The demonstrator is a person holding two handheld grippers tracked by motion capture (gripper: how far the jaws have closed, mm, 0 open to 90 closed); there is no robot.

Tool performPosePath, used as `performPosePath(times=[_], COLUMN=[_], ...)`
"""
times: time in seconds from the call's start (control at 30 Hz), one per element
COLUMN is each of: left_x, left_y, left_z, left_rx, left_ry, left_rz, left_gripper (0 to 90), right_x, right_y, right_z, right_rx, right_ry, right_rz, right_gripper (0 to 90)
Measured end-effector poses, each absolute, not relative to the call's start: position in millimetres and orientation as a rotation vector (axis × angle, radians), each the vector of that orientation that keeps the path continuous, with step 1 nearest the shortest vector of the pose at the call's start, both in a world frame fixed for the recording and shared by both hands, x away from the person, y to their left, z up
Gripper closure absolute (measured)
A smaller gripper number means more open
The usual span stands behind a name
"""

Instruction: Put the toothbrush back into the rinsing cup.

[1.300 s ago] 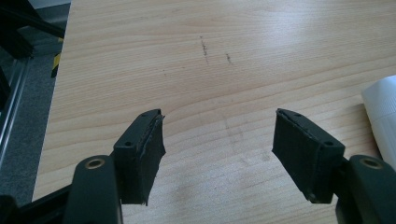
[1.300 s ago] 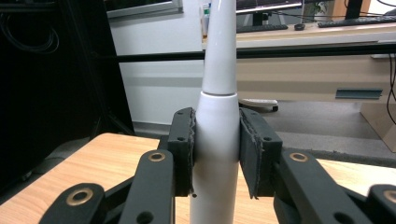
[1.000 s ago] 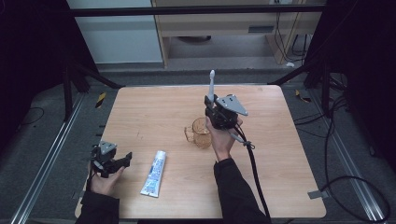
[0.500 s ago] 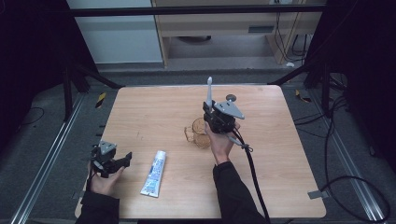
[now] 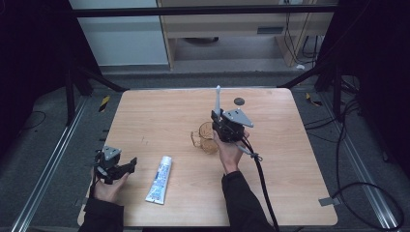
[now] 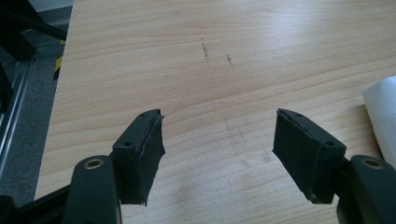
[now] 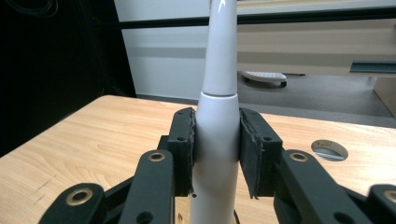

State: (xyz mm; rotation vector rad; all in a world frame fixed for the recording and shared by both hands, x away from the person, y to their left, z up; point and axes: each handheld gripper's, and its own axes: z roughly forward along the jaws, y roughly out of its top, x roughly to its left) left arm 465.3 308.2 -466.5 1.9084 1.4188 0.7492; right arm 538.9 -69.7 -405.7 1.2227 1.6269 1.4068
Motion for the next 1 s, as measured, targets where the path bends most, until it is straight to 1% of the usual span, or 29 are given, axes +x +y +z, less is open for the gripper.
performPosePath(times=[0.3, 1.0], left_x=[464.7, 464.4], left_y=[308.2, 307.6], left_z=[-465.7, -465.3], left_rx=[1.904, 1.905], left_ry=[1.417, 1.415], left_rz=[0.753, 0.755], left_gripper=[32.3, 32.5], right_x=[538.3, 537.0], right_y=[-66.5, -68.5], right_z=[-419.0, -433.3], right_rx=[1.218, 1.219], right_ry=[1.673, 1.74], right_rz=[1.389, 1.354], right_gripper=[67.5, 67.4])
